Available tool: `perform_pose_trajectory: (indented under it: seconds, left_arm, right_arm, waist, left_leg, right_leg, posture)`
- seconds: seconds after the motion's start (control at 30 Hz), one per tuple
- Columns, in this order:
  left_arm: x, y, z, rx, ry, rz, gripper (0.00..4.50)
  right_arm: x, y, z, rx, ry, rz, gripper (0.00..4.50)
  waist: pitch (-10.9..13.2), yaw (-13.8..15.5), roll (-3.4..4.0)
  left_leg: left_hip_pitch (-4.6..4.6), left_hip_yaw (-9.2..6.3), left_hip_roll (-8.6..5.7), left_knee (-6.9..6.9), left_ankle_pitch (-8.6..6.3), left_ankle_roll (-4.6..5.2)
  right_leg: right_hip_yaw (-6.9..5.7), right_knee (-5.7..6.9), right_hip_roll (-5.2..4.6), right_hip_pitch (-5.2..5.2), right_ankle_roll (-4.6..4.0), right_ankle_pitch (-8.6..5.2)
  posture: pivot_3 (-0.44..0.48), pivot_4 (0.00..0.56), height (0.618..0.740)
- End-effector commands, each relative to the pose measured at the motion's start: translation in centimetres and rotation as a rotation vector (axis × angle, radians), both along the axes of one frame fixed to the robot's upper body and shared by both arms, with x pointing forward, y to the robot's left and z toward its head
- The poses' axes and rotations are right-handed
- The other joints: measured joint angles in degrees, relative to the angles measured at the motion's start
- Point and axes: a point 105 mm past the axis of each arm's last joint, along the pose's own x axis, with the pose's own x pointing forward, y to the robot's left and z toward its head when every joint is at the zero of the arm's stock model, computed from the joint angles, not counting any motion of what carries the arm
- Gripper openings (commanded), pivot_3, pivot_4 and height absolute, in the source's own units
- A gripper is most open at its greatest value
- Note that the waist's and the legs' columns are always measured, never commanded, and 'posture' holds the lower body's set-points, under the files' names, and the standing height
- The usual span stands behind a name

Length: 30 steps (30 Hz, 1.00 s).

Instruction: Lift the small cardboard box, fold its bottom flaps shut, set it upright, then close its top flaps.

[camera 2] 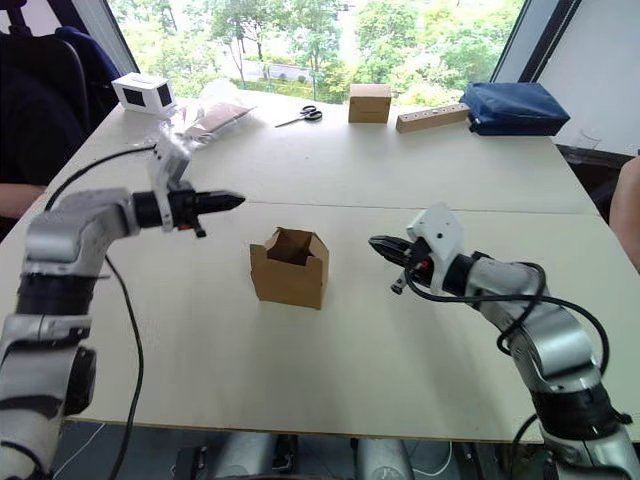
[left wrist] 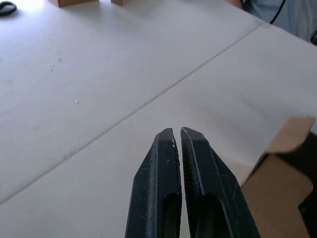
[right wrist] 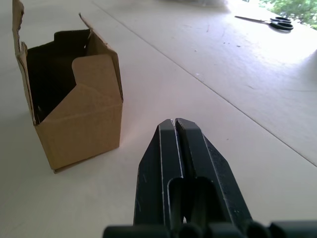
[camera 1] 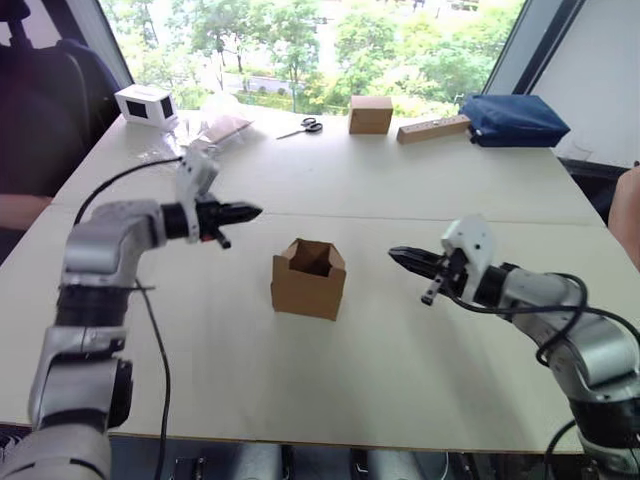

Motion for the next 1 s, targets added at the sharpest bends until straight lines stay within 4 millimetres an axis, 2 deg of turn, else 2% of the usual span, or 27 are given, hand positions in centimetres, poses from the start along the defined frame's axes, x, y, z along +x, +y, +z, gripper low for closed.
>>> perform_pose_trajectory:
  seconds: [0.03, 0.13, 0.33, 0.67, 1.0]
  left_arm:
    - [-3.0, -1.4, 1.0, -0.002, -0.037, -0.154, 0.07]
    - [-4.3, -2.0, 0.5, 0.025, -0.014, -0.216, 0.07]
    - [-3.9, -2.8, -0.4, 0.058, -0.015, -0.226, 0.07]
    - [-3.0, -4.9, -2.2, 0.151, -0.030, -0.308, 0.07]
    - [-2.3, -5.0, -3.9, 0.225, -0.028, -0.321, 0.07]
  right_arm:
    - [0.0, 2.3, 1.4, -0.040, -0.052, 0.128, 0.00]
    - [0.1, 3.8, 1.8, -0.059, -0.058, 0.196, 0.00]
    - [0.2, 5.9, 1.4, -0.081, -0.053, 0.273, 0.00]
    - [0.8, 6.7, -0.5, -0.115, -0.024, 0.291, 0.00]
    - [1.2, 7.0, -2.1, -0.202, 0.002, 0.315, 0.00]
  waist:
    - [0.0, 0.1, 0.00]
    - [0.0, 0.2, 0.00]
    - [0.0, 0.2, 0.00]
    - [0.0, 0.3, 0.01]
    - [0.0, 0.2, 0.02]
  left_leg:
    - [0.00, -0.02, 0.01, 0.00, 0.00, 0.00]
    - [0.02, -0.03, 0.03, 0.00, -0.01, 0.02]
    - [0.03, -0.01, -0.06, 0.00, -0.01, 0.03]
    - [0.02, 0.06, -0.08, -0.01, -0.01, 0.02]
    - [0.04, 0.07, -0.07, 0.00, -0.01, 0.02]
  right_leg:
    - [-0.01, 0.02, 0.00, 0.00, 0.00, 0.00]
    - [-0.02, 0.02, 0.02, 0.01, -0.01, 0.00]
    - [-0.04, 0.00, 0.02, 0.04, -0.02, 0.00]
    - [-0.05, 0.00, 0.05, 0.03, -0.02, 0.00]
    - [-0.05, 0.01, 0.07, 0.03, -0.02, 0.00]
  posture:
    - [0.000, 0.150, 0.740]
    - [0.000, 0.150, 0.740]
    - [0.000, 0.150, 0.740]
    - [0.000, 0.150, 0.740]
    - [0.000, 0.150, 0.740]
